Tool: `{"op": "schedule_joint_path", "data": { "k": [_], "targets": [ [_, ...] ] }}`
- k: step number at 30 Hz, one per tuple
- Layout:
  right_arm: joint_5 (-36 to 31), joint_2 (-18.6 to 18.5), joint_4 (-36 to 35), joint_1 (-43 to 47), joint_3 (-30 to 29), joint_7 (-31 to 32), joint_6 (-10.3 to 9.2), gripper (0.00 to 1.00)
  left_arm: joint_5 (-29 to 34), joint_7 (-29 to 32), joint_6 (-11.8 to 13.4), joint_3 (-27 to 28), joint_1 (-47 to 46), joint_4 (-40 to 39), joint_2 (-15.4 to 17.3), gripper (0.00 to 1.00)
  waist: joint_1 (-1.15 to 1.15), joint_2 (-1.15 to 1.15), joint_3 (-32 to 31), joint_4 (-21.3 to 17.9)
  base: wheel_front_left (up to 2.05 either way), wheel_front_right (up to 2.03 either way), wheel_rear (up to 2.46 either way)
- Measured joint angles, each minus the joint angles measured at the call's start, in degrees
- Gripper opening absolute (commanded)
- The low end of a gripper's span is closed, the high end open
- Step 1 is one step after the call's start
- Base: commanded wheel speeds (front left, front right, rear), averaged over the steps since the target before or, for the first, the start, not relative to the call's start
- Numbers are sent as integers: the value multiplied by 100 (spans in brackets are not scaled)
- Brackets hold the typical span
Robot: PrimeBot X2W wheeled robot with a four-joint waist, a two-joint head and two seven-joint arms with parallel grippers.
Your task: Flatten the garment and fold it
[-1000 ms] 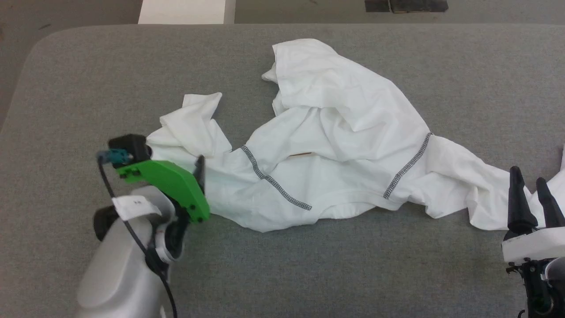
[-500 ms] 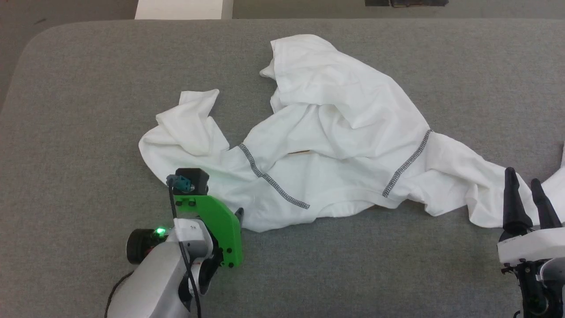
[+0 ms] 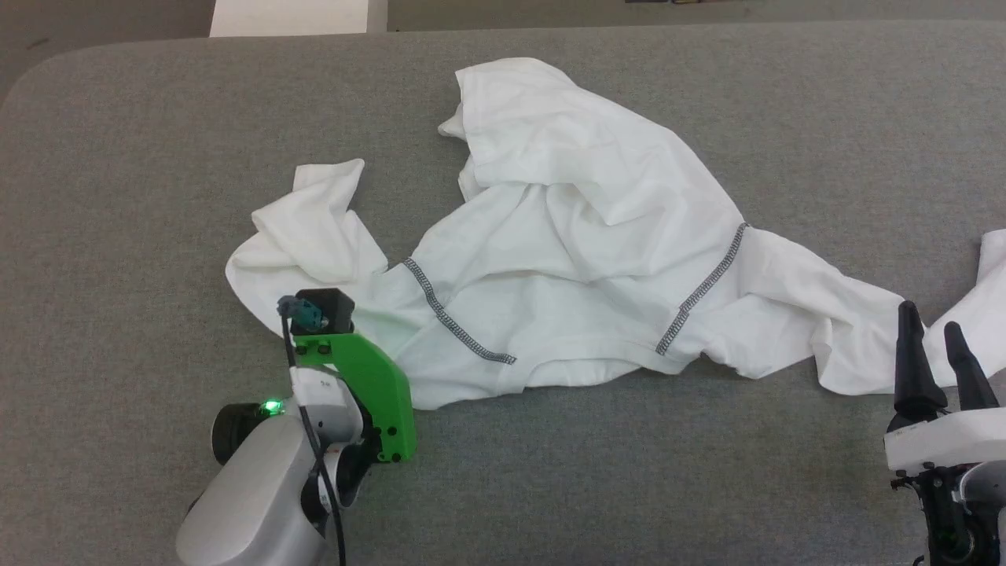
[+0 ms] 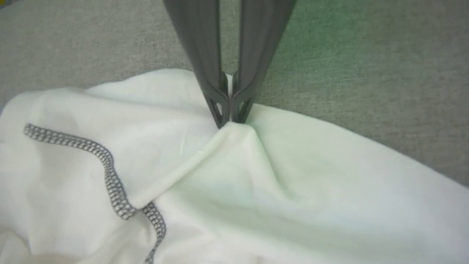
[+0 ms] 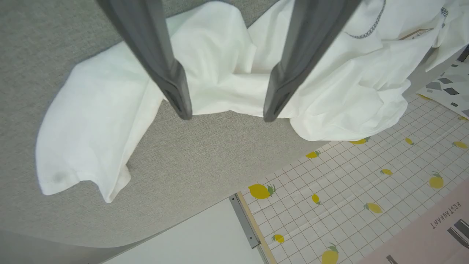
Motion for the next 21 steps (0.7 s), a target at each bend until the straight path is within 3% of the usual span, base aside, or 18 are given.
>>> {"op": "schedule_joint_path", "data": {
  "k": [3, 6, 11, 15, 21],
  "targets": [
    [-179, -1, -63, 1, 42, 13, 0, 100, -212, -274, -14, 223, 157, -149, -49, 0, 0, 0, 1, 28, 0, 0, 0],
    [-769, -5, -264, 13, 276, 305, 0, 100, -401, -567, -10, 448, 368, -430, -110, 0, 0, 0, -13, 54, 0, 0, 0],
    [-1658, 7, -549, 191, 782, 1818, 0, 100, -476, -780, 93, 599, 749, -1004, -123, 0, 0, 0, -20, 117, 0, 0, 0],
    [-2000, 4, -738, 205, 800, 2951, 0, 100, -483, -833, 194, 632, 926, -1335, -115, 0, 0, 0, 17, 156, 0, 0, 0],
    [-2290, 2, -772, -42, 967, 3671, 0, 100, -482, -838, 244, 617, 992, -1545, -111, 0, 0, 0, 120, 192, 0, 0, 0]
  ]
}}
